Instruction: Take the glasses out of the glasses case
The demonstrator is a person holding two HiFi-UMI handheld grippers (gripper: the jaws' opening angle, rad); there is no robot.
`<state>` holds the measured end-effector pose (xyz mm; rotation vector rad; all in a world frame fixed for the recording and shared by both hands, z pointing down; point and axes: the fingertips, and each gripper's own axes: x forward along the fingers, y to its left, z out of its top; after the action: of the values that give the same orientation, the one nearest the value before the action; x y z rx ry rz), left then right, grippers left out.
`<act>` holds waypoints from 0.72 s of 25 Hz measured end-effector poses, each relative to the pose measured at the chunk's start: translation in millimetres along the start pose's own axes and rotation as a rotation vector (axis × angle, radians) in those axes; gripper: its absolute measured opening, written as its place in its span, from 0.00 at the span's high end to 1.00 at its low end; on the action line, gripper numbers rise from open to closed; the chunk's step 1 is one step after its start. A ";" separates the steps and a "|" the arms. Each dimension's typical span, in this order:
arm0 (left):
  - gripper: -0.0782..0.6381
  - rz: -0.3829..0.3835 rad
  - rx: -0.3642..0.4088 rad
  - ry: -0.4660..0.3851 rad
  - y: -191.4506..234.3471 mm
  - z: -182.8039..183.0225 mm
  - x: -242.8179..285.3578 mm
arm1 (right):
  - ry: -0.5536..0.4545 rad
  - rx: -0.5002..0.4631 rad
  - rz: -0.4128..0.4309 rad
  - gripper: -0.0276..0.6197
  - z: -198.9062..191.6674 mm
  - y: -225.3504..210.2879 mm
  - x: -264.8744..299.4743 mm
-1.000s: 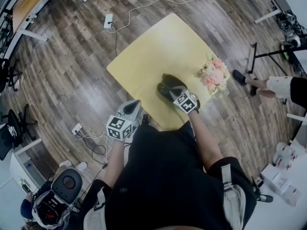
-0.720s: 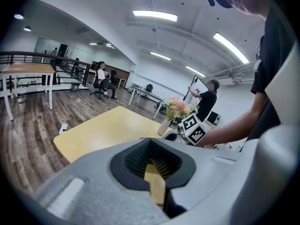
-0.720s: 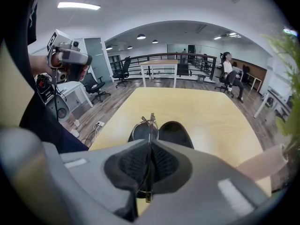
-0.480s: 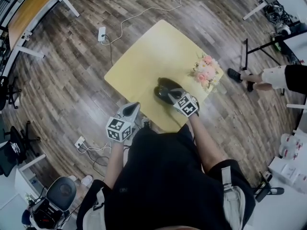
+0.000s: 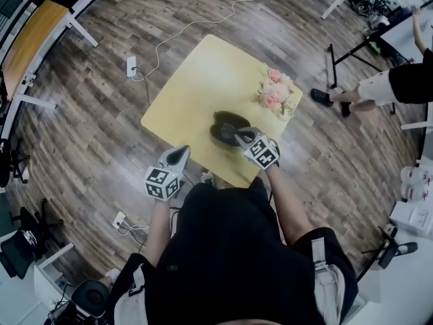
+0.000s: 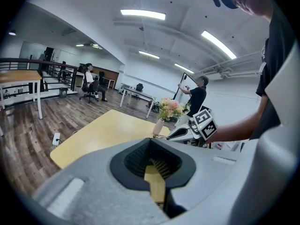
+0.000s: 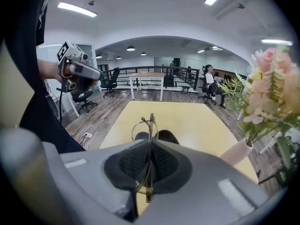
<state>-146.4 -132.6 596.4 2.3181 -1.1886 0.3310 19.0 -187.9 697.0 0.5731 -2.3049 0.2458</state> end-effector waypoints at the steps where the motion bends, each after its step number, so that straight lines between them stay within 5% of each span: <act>1: 0.88 0.001 0.005 -0.001 2.3 1.2 -2.8 | -0.007 0.005 -0.006 0.93 0.1 2.0 -3.0; 18: 0.88 -0.088 0.119 -0.016 -1.2 4.6 -28.1 | -0.137 0.056 -0.106 0.93 13.9 56.0 -49.9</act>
<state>-162.0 -115.3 580.0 2.4710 -1.0980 0.3614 15.4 -126.7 651.6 0.7592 -2.3961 0.2263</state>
